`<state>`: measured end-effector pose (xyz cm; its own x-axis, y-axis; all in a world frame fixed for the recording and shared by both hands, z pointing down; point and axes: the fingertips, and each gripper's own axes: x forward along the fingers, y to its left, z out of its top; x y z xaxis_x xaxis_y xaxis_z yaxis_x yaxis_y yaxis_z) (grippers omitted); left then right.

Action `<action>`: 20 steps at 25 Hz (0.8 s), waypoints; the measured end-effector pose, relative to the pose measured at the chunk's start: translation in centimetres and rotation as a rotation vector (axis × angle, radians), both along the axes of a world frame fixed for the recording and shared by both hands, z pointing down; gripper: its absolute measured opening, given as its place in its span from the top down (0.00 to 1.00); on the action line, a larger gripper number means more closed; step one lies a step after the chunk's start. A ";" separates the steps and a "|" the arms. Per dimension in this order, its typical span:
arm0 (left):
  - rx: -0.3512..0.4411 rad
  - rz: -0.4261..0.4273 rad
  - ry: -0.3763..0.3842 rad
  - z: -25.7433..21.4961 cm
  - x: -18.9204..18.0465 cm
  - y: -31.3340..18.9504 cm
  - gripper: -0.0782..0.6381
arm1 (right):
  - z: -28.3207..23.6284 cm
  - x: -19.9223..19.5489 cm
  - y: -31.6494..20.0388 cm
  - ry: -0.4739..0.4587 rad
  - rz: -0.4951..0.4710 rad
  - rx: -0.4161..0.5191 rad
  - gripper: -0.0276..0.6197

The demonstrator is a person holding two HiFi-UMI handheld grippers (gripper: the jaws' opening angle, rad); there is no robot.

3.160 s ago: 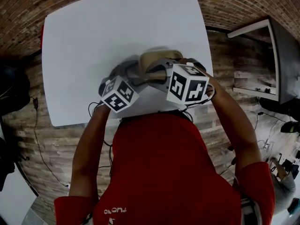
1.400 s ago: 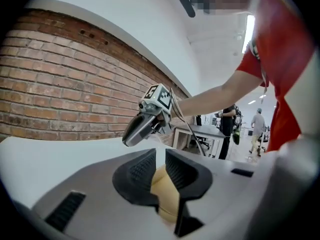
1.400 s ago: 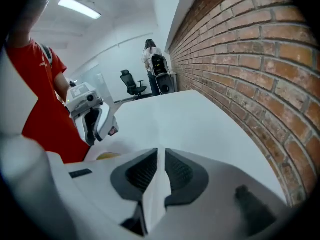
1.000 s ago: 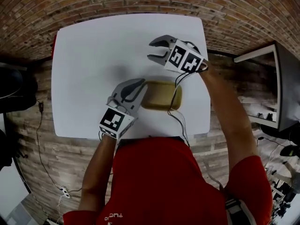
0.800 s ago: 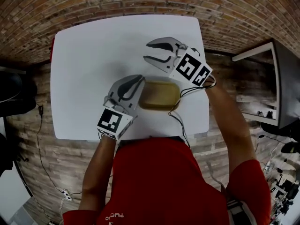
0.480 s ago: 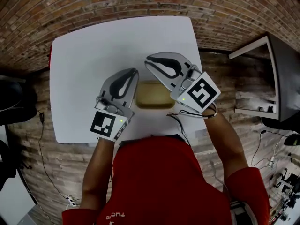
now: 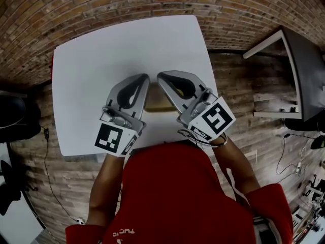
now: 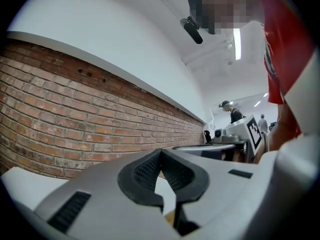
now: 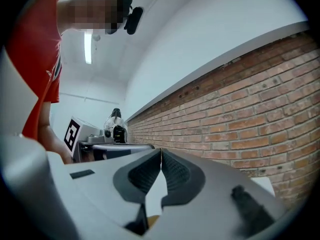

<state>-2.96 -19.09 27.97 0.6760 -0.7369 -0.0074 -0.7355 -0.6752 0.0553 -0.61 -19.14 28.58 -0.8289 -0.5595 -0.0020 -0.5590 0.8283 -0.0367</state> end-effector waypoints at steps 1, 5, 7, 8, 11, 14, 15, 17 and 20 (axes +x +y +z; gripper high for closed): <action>-0.003 0.005 0.000 0.0 0.1 0.3 0.87 | 0.0 0.1 0.3 -0.002 0.005 -0.002 0.91; -0.012 0.021 0.001 0.4 0.2 1.3 0.87 | 0.2 -0.2 1.6 0.016 0.015 0.006 0.91; -0.017 0.023 0.007 0.5 0.3 1.6 0.87 | 0.4 -0.2 2.0 0.024 0.021 0.006 0.91; -0.019 0.024 0.009 0.5 0.3 1.7 0.87 | 0.4 -0.2 2.1 0.026 0.023 0.004 0.91; -0.025 0.027 0.012 0.6 0.4 2.0 0.87 | 0.6 -0.3 2.5 0.031 0.020 -0.004 0.91; -0.024 0.030 0.010 0.7 0.6 2.2 0.87 | 0.7 -0.3 2.8 0.032 0.015 -0.005 0.91; -0.023 0.031 0.009 0.7 0.7 2.3 0.87 | 0.7 -0.2 2.8 0.031 0.014 -0.005 0.91; -0.021 0.033 0.007 0.8 0.9 2.5 0.87 | 0.7 0.0 2.9 0.029 0.012 -0.003 0.91; -0.019 0.032 0.006 0.9 0.9 2.8 0.87 | 0.7 0.0 3.1 0.028 0.006 0.000 0.91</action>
<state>-2.05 -16.33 28.84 0.6993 -0.7149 0.0024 -0.7131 -0.6973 0.0728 -0.62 -16.01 29.31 -0.8255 -0.5640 0.0214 -0.5644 0.8252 -0.0211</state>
